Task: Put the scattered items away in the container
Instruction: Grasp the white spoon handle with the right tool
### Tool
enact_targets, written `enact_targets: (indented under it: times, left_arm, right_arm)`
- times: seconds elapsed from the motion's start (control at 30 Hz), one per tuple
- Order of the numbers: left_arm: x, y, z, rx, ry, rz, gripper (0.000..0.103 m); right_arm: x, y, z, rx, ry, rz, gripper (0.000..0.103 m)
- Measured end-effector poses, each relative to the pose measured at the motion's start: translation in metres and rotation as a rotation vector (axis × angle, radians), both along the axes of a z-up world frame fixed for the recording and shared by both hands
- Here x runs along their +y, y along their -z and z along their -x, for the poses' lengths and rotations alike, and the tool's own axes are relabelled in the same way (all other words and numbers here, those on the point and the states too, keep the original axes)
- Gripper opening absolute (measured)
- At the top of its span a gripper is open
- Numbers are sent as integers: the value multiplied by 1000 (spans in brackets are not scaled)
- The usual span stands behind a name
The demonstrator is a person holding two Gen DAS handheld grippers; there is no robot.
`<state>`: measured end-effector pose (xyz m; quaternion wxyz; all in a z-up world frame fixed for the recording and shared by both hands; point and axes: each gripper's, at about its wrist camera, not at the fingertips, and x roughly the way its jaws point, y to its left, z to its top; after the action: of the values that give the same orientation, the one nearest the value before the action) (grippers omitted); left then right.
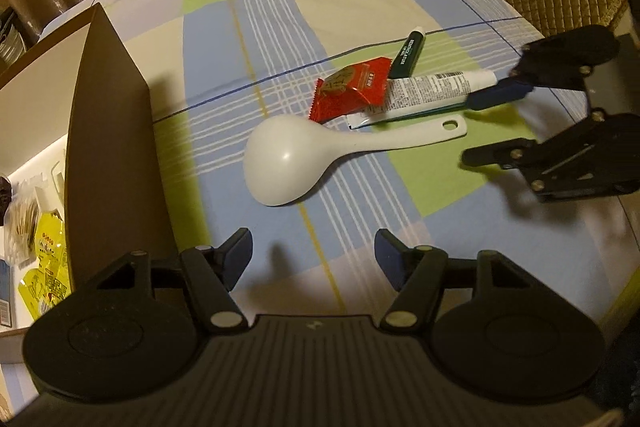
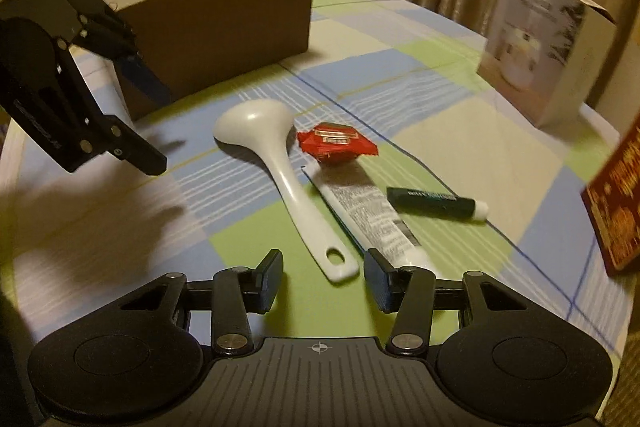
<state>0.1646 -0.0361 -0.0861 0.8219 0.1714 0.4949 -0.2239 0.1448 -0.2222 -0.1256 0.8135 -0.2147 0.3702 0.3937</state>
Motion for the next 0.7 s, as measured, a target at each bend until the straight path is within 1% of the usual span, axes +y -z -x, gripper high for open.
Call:
enact_targets:
  times: [0.13,0.17,0.2,0.23,0.33,0.47,0.67,0.7]
  left_arm:
    - [1,-1,0,-4,0,11,64]
    - [1,-1,0,-4,1,13,64]
    - [1,-1,0,-5,1,15,64]
    - [1,-1,0,-6,1,17,64]
    - [2,-1,1,-2,-1,23,64]
    - [3,0,3,2,-3,27,64]
    - [2,-1,8,7,14,40,64]
    - [1,-1,9,8,16,43,64]
  right_arm:
    - [7,7,-8,7,-24,4,50]
    - [7,7,-10,18,-19,-6,38]
    - [7,7,-13,48,-19,-18,27]
    - [7,6,-14,64,-17,-19,27]
    - [8,4,-7,72,-28,7,24]
    - [3,0,11,101,-32,40,23]
    - [-27,-7,51,195,-30,102,23]
    - [-32,-9,55,213,-14,116,23]
